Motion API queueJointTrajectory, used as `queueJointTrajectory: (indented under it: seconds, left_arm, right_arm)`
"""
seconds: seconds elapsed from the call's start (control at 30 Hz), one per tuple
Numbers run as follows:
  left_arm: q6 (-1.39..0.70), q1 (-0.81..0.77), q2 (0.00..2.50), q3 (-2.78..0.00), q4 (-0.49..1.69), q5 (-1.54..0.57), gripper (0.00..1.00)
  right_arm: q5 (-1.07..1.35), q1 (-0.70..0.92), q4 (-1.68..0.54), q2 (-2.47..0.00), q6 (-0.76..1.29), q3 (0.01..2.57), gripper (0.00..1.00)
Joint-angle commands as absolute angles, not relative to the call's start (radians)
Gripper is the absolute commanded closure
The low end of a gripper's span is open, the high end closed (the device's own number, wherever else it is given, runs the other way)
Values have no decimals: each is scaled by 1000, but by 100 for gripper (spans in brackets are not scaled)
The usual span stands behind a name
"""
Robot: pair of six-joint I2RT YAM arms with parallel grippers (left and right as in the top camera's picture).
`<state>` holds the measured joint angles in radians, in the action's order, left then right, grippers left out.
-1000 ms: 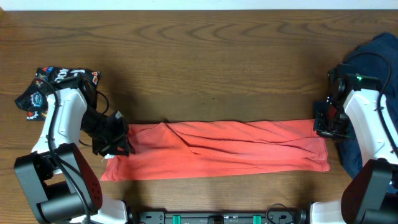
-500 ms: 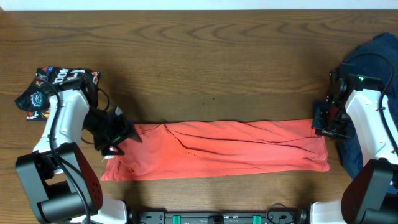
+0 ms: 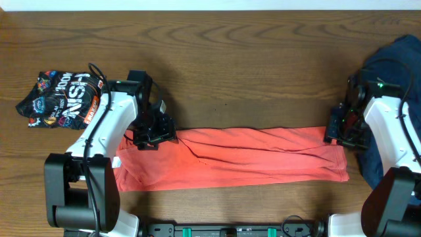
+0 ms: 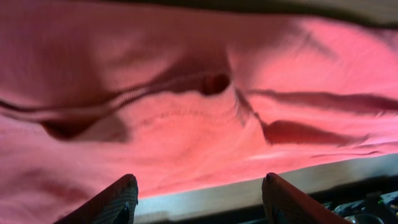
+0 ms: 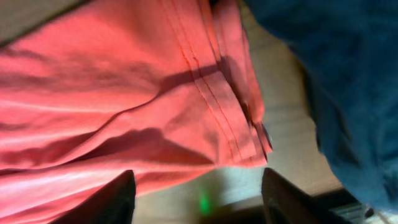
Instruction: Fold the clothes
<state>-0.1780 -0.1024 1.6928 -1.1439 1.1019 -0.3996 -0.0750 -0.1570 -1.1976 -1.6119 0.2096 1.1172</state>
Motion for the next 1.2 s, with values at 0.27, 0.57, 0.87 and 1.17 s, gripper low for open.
queueJointTrajectory:
  seconds: [0.27, 0.57, 0.87, 1.17]
  left_arm:
    - [-204, -102, 1492, -1143, 1102, -338, 34]
    - [-205, -102, 1427, -1143, 1116, -339, 33]
    - [-205, -101, 1427, -1143, 1116, -338, 33]
    - [-205, -101, 1427, -1143, 1110, -338, 33]
  right_arm:
    - [-105, -249, -866, -1607, 157, 869, 28]
    - [-96, -294, -694, -1611, 156, 723, 32]
    - [-27, -294, -689, -1611, 155, 725, 99]
    - [-52, -294, -811, -1610, 186, 1033, 99]
